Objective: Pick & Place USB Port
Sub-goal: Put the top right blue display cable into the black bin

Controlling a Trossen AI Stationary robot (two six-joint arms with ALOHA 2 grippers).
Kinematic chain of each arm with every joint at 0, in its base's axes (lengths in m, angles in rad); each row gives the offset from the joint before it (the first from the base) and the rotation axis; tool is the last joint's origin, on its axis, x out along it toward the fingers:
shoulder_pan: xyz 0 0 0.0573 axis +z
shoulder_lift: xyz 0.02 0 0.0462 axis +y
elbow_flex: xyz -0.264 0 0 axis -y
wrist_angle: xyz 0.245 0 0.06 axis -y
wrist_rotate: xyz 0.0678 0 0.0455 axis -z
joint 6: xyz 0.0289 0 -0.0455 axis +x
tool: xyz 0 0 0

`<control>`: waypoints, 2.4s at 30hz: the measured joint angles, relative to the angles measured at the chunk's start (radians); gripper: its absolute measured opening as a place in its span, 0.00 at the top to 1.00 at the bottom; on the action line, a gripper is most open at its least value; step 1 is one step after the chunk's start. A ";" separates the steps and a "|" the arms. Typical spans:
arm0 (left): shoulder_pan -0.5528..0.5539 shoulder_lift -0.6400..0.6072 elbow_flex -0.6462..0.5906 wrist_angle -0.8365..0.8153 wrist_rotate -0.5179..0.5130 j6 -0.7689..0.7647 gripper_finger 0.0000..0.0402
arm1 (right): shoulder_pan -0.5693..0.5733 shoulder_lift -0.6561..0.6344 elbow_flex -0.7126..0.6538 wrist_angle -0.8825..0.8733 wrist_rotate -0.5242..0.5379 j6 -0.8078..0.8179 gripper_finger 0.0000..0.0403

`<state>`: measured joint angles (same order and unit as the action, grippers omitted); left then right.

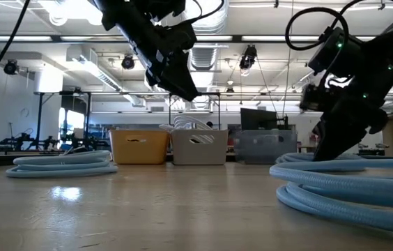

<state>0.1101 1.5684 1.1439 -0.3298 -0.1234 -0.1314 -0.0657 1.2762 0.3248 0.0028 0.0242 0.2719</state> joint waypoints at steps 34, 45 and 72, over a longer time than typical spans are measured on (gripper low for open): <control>-0.003 0.000 -0.002 0.025 0.000 0.001 0.57 | -0.064 -0.133 0.196 0.276 0.369 -0.258 0.95; -0.003 0.000 -0.002 0.033 0.000 0.001 0.57 | -0.299 0.054 0.157 0.689 0.064 -0.125 0.95; -0.003 0.000 -0.002 0.029 0.000 0.001 0.57 | -0.420 0.375 0.213 0.878 -0.059 -0.009 0.80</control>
<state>0.1066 1.5688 1.1420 -0.3007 -0.1234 -0.1303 -0.4854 1.6509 0.5373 0.8810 -0.0348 0.2626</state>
